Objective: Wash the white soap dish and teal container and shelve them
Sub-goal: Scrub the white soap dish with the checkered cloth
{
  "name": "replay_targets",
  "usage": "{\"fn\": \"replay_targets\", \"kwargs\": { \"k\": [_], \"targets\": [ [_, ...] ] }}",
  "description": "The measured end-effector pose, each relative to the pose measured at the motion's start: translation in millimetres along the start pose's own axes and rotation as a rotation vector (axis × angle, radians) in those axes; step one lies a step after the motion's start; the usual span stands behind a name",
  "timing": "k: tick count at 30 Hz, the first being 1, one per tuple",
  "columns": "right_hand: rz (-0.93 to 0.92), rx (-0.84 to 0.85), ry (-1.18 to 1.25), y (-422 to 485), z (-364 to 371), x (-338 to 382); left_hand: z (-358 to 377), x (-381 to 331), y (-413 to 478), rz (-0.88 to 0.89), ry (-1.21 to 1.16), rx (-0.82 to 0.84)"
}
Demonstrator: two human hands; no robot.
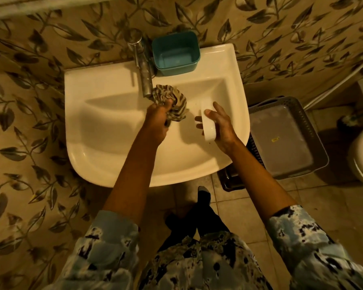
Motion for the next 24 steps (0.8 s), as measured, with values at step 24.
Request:
{"fn": "replay_targets", "kwargs": {
  "k": [24],
  "targets": [
    [-0.262,-0.138,-0.142,-3,6,46,32,17,-64,0.431,0.421,-0.01]
  ]
}}
Point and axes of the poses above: each hand's wrist, its own y-axis towards the middle knuckle, its own z-axis out of the palm, x = y × z, the point moved 9 cm from there along y, towards the middle knuckle, and after that the axes turned 1 degree about y, right-handed, at the moved point
